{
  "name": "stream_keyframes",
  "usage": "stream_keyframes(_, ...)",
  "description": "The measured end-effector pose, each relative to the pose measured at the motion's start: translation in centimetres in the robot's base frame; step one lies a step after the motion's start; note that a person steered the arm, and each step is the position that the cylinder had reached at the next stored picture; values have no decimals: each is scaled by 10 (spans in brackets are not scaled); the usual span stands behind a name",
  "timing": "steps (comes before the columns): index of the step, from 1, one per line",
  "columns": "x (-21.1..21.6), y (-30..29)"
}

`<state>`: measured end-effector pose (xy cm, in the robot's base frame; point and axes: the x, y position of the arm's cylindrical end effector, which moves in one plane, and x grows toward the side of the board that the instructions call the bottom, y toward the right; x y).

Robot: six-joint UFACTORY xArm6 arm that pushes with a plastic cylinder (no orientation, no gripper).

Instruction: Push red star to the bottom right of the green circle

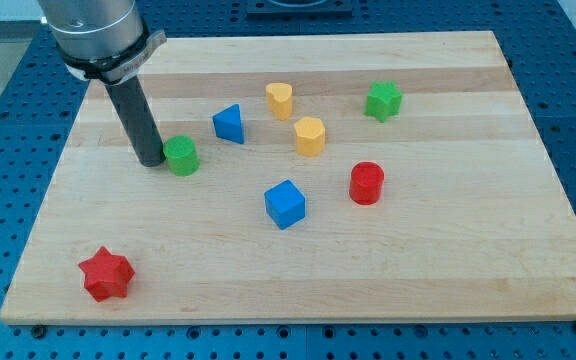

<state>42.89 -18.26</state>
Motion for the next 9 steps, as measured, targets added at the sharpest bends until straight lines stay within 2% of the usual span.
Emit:
stream_keyframes(2, -5, 21)
stream_keyframes(4, 3, 4)
stream_keyframes(5, 44, -34)
stream_keyframes(6, 47, -35)
stream_keyframes(7, 72, -46)
stream_keyframes(8, 129, -79)
stream_keyframes(9, 148, -90)
